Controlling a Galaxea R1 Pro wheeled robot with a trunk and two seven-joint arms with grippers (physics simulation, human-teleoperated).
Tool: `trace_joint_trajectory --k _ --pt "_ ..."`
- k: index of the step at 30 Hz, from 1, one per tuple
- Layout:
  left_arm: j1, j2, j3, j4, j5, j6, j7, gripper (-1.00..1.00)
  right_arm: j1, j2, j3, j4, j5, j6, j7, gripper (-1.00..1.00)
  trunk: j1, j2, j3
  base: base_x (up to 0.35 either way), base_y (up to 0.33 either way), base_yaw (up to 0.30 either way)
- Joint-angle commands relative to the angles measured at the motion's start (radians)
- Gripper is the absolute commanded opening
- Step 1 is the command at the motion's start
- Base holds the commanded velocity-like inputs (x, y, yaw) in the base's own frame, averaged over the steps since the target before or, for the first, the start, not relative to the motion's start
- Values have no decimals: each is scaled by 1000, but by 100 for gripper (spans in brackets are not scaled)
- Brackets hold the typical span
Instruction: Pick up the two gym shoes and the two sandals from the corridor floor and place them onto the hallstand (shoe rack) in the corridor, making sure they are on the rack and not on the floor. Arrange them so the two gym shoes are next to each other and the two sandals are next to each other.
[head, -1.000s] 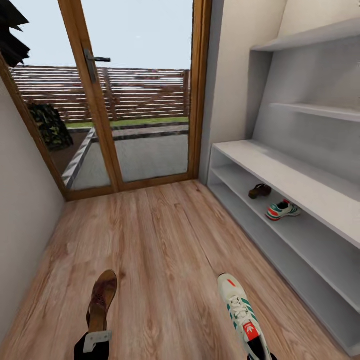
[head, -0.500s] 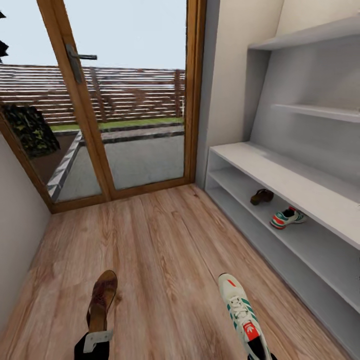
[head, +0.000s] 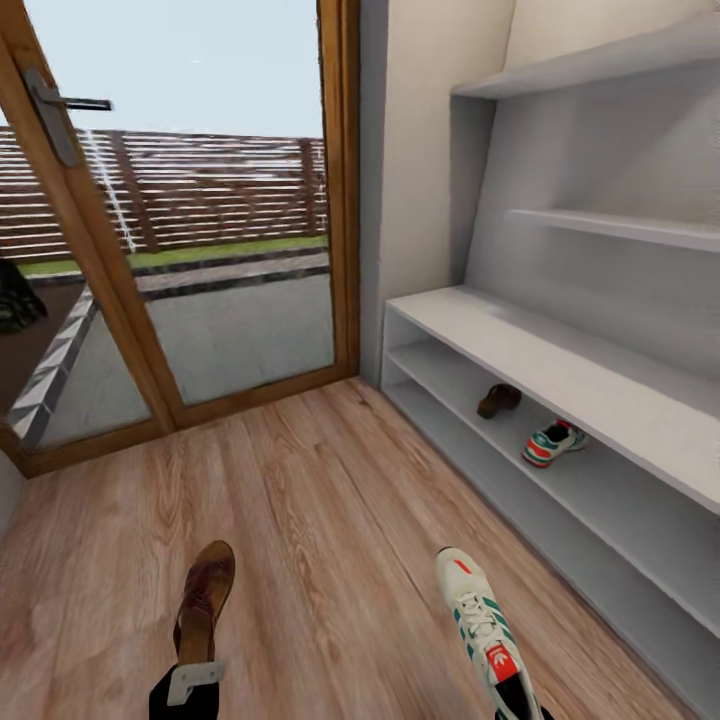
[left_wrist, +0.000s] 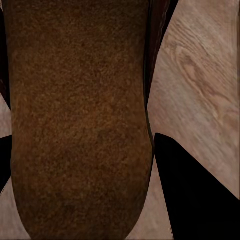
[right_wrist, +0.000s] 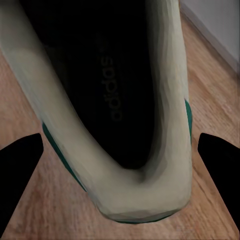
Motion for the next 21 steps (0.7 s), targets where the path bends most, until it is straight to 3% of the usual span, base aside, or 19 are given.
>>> trace_joint_trajectory --k 1,21 --pt "0 1 -8 0 1 -2 9 -100 -1 2 -8 -1 4 -4 9 -100 0 0 -1 324 144 -264" --pt "0 1 -8 -1 2 -2 9 -100 -2 2 -8 -1 4 -4 9 -100 0 0 -1 324 141 -264"
